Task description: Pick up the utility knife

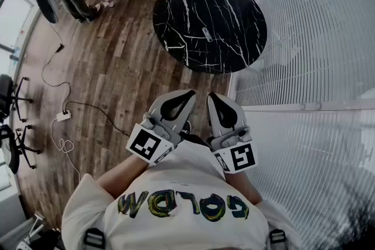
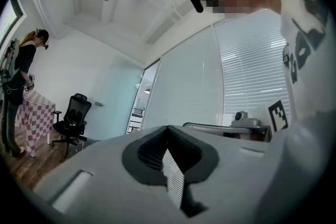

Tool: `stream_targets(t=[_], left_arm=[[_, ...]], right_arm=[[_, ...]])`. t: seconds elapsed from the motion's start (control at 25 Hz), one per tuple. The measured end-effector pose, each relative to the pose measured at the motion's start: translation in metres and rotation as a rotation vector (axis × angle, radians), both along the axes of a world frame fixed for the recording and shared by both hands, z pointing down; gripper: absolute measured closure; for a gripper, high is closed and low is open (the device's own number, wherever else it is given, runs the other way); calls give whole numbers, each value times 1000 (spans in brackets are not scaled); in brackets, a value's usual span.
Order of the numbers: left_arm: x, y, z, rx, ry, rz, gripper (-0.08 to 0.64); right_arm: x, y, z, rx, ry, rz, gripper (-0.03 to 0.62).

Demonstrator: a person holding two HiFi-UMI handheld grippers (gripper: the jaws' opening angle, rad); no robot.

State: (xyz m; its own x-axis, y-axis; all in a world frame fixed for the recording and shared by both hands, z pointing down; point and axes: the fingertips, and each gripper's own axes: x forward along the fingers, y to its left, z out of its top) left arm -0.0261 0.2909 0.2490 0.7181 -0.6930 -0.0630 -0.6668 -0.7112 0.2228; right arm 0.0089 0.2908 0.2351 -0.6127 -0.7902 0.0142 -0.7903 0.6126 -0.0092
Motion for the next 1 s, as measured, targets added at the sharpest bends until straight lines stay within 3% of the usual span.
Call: stream_targets(t=[0.2, 0.56, 0.8, 1.0], left_arm=[[7, 0, 3, -19, 25, 8, 557], [22, 2, 10, -38, 0, -17, 557], [31, 3, 17, -58, -6, -60, 557], [44, 8, 21, -74, -20, -49, 557]], right_arm=[[2, 3, 2, 15, -9, -27, 591], [17, 2, 14, -42, -42, -73, 589], [34, 5, 14, -30, -40, -91, 589], [42, 7, 15, -40, -63, -84, 591]])
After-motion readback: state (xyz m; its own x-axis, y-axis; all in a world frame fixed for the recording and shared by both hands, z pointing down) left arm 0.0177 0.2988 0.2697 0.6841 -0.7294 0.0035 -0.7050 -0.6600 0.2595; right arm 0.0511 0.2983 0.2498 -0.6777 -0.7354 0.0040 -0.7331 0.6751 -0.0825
